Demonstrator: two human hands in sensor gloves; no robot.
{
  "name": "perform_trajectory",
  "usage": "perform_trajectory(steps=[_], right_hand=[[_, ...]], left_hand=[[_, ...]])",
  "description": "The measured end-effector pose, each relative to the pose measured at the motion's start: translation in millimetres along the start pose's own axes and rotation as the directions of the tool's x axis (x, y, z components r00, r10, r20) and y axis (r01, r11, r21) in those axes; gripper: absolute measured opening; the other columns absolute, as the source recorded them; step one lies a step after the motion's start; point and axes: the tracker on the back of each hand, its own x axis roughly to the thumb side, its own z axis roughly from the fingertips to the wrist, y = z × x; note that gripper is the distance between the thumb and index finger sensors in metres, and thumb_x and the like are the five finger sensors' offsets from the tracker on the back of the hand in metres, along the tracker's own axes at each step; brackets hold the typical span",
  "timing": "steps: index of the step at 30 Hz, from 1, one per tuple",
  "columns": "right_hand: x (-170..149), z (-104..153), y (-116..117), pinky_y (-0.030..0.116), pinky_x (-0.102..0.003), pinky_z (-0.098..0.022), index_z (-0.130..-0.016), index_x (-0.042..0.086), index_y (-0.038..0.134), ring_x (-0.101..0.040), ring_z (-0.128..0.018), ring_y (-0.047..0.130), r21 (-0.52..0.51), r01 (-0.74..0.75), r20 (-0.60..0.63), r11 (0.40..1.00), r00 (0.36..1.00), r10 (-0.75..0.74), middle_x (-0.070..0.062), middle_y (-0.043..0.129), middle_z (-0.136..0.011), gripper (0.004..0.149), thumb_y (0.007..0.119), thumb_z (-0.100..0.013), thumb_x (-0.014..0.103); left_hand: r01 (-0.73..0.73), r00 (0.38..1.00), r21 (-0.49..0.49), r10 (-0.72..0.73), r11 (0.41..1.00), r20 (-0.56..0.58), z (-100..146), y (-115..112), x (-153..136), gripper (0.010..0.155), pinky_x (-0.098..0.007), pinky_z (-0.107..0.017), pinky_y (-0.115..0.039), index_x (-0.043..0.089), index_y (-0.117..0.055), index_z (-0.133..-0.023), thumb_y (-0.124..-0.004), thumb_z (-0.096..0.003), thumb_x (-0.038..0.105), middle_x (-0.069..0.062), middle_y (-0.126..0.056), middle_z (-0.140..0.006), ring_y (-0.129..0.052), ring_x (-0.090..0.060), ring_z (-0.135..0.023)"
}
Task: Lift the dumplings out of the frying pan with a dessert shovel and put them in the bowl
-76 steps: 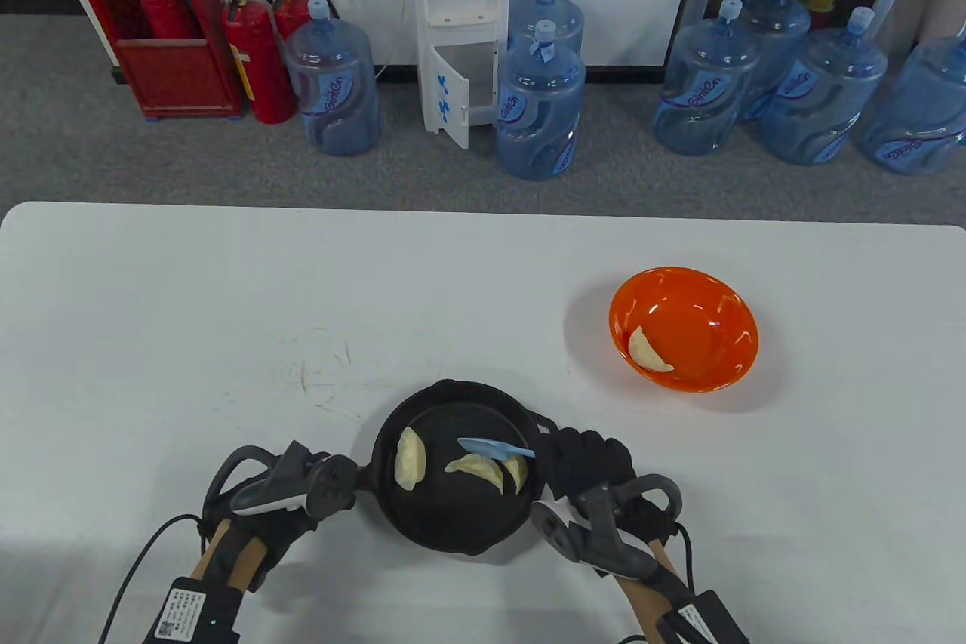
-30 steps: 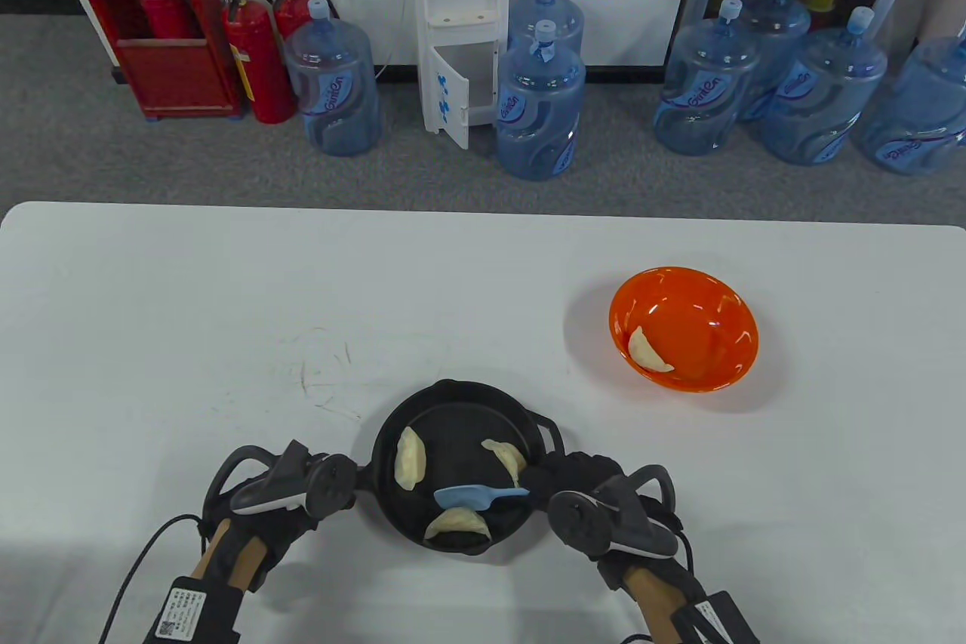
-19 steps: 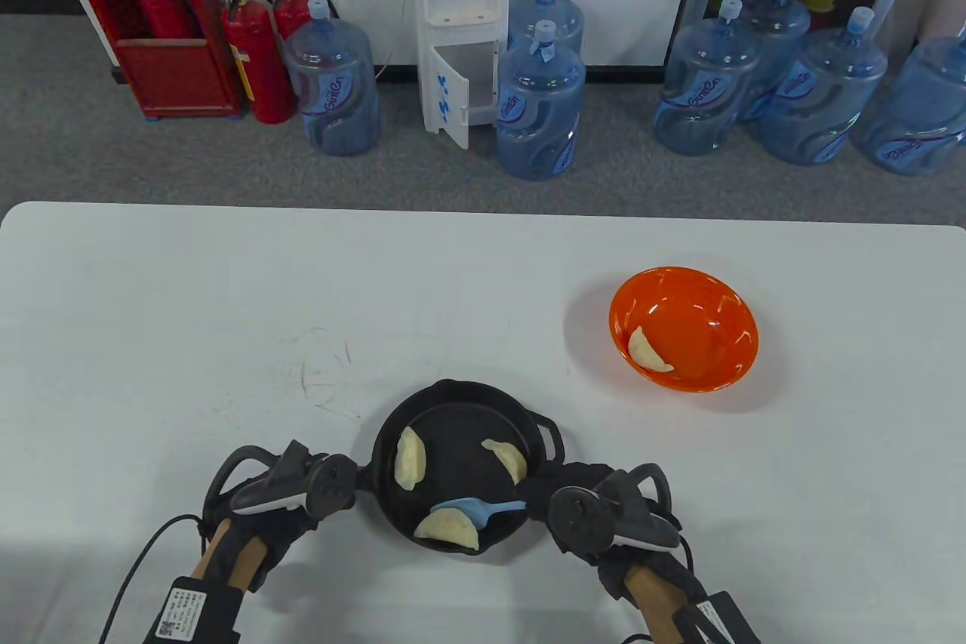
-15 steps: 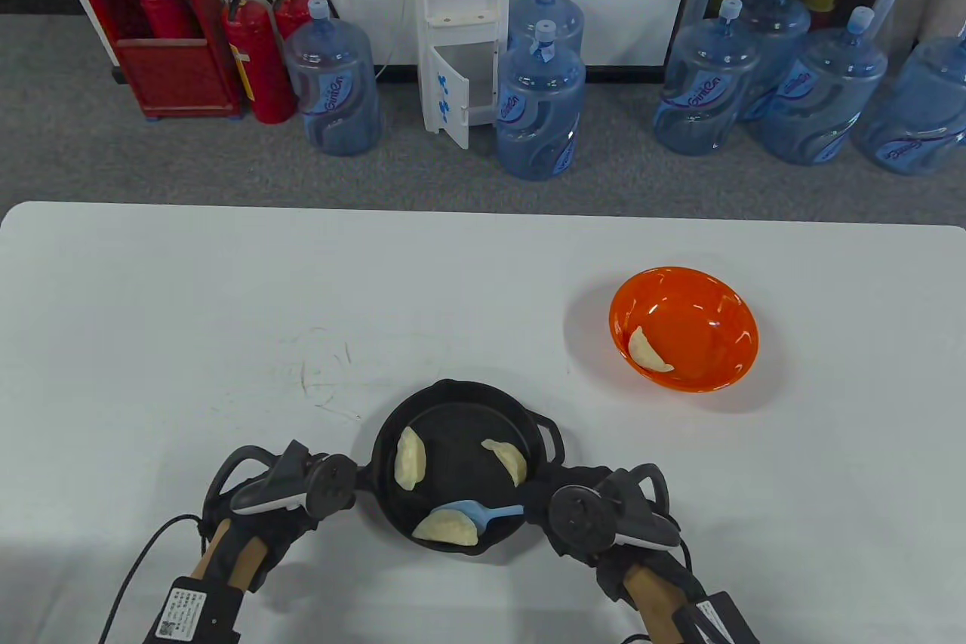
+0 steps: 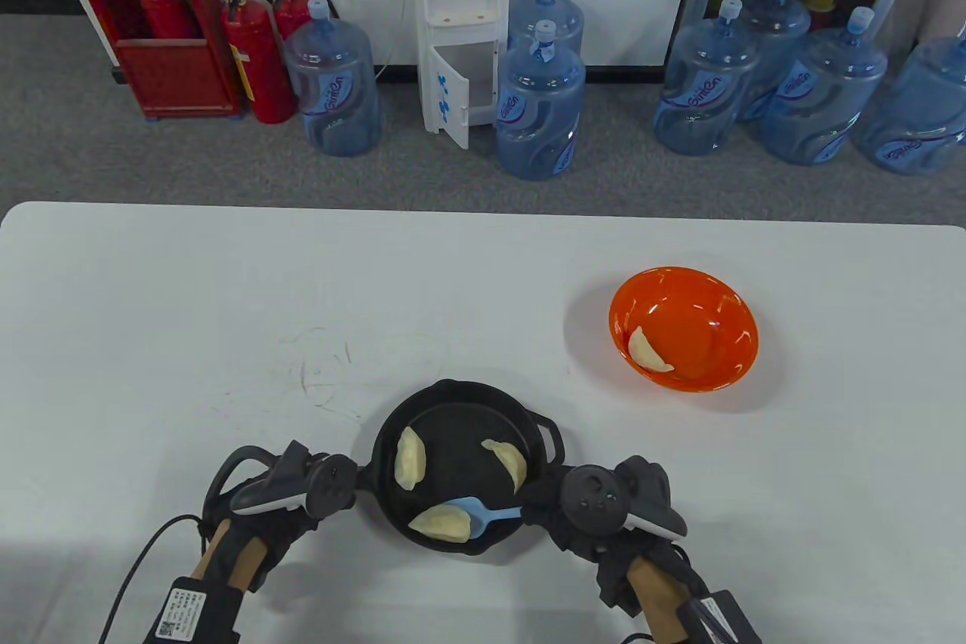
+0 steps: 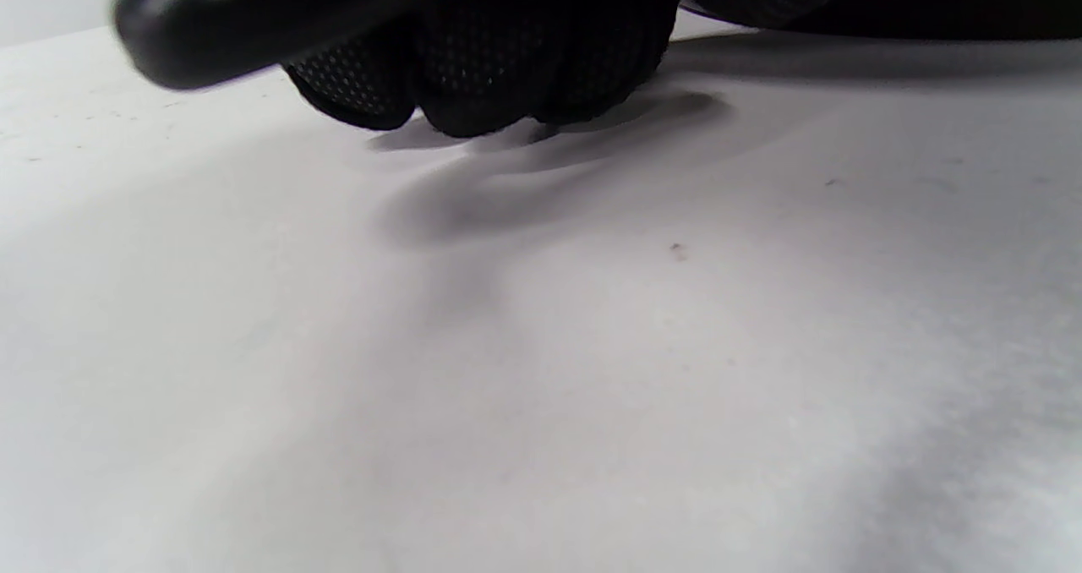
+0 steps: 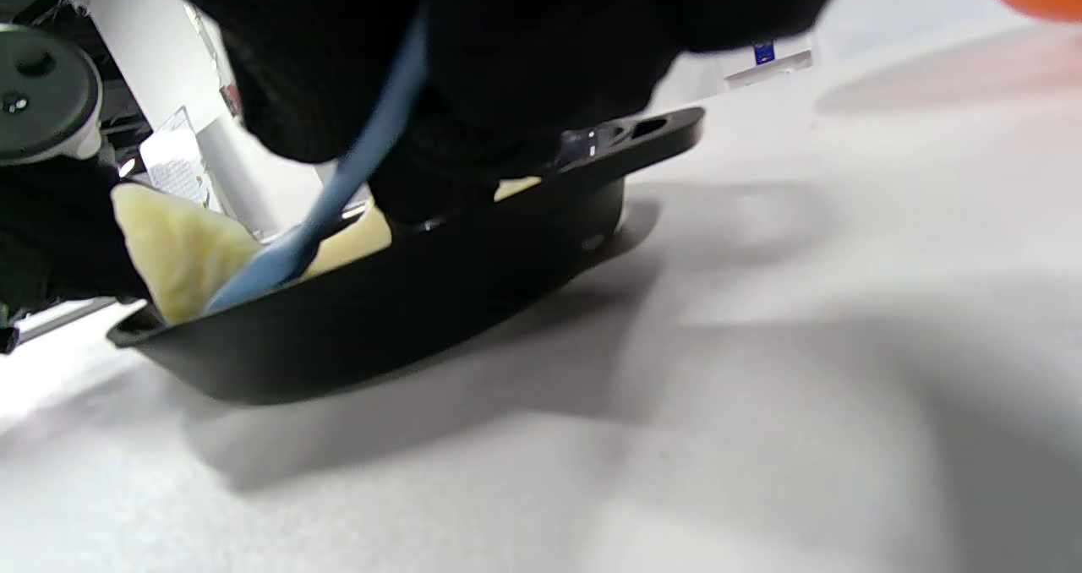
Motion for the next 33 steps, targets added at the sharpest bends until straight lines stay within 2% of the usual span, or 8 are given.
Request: perform_trajectory(steps=[20, 33], right_hand=[[-20, 5, -13, 0.082, -0.034, -0.027, -0.092, 0.027, 0.09, -0.012, -0.03, 0.093, -0.066, 0.121, -0.089, 0.991, 0.988, -0.126, -0.004, 0.096, -0.072, 0.04, 0.077, -0.059, 0.045], [-36, 2, -42, 0.082, -0.034, -0.026, -0.092, 0.026, 0.09, -0.011, -0.029, 0.092, -0.141, 0.165, -0.132, 0.976, 0.974, -0.183, -0.005, 0.097, -0.071, 0.04, 0.076, -0.059, 0.045]], left_hand=[[-0.001, 1.0, -0.005, 0.001, 1.0, 0.001, 0, 0, 0, 0.054, -0.05, -0.074, -0.076, 0.027, -0.058, -0.108, -0.059, -0.0588, 0.049, 0.01, -0.083, -0.085, -0.094, -0.012, -0.068], [-0.006, 1.0, -0.007, 0.006, 1.0, 0.004, 0, 0, -1, 0.054, -0.05, -0.074, -0.076, 0.027, -0.058, -0.109, -0.059, -0.0588, 0.049, 0.01, -0.083, -0.085, -0.094, -0.012, -0.068]])
